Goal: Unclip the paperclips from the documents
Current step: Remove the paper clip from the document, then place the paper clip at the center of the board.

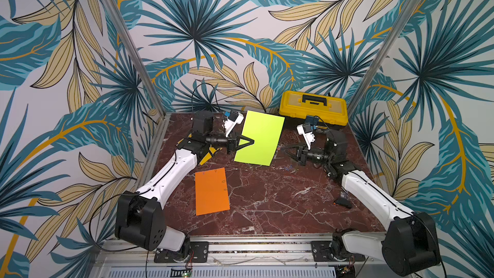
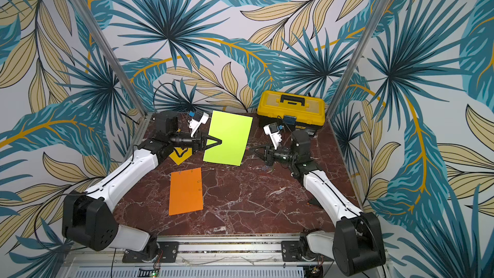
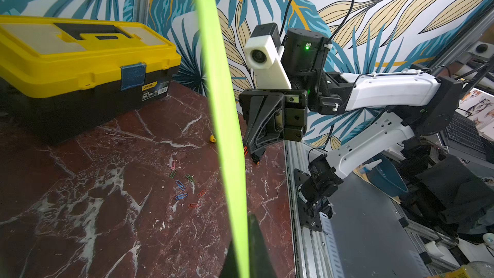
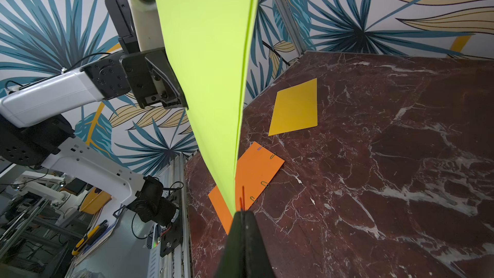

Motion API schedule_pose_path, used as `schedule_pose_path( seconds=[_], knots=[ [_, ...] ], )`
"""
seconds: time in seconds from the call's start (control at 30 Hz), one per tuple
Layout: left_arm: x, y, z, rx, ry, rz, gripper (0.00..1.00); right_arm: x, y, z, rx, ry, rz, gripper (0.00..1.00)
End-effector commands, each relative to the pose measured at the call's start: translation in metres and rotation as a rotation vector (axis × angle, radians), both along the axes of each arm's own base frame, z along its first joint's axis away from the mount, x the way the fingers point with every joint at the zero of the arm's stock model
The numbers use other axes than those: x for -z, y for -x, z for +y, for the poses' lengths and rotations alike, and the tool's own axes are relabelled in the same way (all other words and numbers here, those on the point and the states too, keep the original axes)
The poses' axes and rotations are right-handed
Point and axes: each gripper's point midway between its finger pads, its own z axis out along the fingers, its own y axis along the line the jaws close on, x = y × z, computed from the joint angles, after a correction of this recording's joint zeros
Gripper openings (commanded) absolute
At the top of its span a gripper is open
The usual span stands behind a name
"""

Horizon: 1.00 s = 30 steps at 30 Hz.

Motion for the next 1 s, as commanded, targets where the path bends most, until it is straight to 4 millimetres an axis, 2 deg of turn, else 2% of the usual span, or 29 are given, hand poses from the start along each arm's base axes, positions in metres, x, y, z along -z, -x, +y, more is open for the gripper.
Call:
schedule_pose_path(
  seconds=[0.0, 0.1, 0.23, 0.47, 0.73, 0.97],
  knots=[
    [-0.008, 0.003, 0.004, -0.007, 0.01, -0.044, 0.0, 0.003, -0.003, -0.007, 0.05, 0.026, 0.003, 0.01],
    [-0.008, 0.002, 0.004, -0.008, 0.009, -0.045, 0.0, 0.017, -0.009, -0.012, 0.106, 0.046, 0.049, 0.01],
    [-0.007, 0.002, 0.004, -0.009, 0.008, -0.041, 0.0, 0.045, -0.016, -0.023, 0.204, 0.078, 0.145, 0.0],
    [-0.005, 0.001, 0.003, -0.01, 0.006, -0.033, 0.0, 0.115, -0.018, -0.049, 0.387, 0.146, 0.337, 0.0],
    [-0.005, 0.001, 0.001, -0.009, 0.005, -0.031, 0.0, 0.184, -0.005, -0.067, 0.498, 0.226, 0.558, 0.0],
    [-0.001, 0.0, -0.001, -0.013, -0.001, -0.023, 0.0, 0.224, 0.013, -0.076, 0.54, 0.276, 0.695, 0.0]
  ],
)
